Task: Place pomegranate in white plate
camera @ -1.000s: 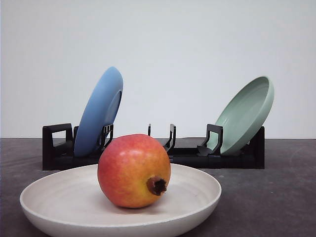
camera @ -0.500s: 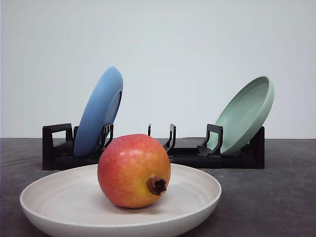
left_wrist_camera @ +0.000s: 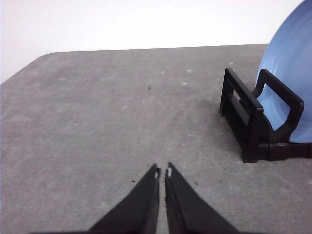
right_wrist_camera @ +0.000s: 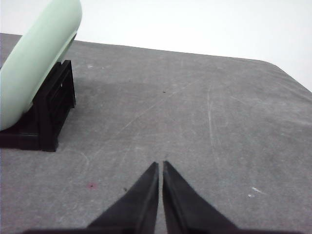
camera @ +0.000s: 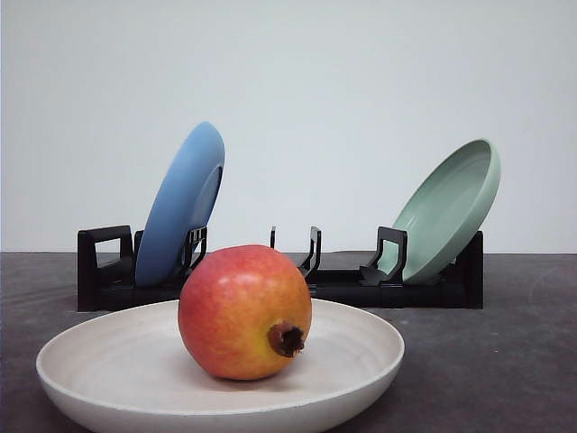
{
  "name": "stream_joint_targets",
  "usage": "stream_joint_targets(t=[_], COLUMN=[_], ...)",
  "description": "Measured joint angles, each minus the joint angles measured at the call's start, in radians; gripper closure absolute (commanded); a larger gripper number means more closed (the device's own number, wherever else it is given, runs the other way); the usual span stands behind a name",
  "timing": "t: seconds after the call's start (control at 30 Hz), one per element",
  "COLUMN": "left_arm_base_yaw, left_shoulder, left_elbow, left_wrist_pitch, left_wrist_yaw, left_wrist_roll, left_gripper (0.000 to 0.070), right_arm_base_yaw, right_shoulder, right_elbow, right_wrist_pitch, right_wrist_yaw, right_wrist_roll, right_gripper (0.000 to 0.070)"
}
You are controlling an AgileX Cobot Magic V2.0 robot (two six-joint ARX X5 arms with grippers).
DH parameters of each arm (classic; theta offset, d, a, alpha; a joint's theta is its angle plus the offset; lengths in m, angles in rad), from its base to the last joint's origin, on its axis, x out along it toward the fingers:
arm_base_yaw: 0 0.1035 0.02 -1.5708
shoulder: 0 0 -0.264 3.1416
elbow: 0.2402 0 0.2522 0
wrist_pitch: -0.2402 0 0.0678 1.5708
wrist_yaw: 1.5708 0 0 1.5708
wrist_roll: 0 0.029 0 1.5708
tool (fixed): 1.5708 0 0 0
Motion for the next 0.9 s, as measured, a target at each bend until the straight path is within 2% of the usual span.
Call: stream_joint_targets(t=[0.9], left_arm_base_yaw=[0.000], left_shoulder=[0.000], left_elbow=[0.000], left_wrist_pitch=[0.000], left_wrist_yaw=[0.000], left_wrist_roll=[0.000], left_gripper=[0.0700], right_arm_base_yaw=[0.000], right_shoulder=[0.000], right_elbow=[0.000], right_wrist_pitch=[0.000], right_wrist_yaw=[0.000], right_wrist_roll=[0.000], right_gripper=[0.0691])
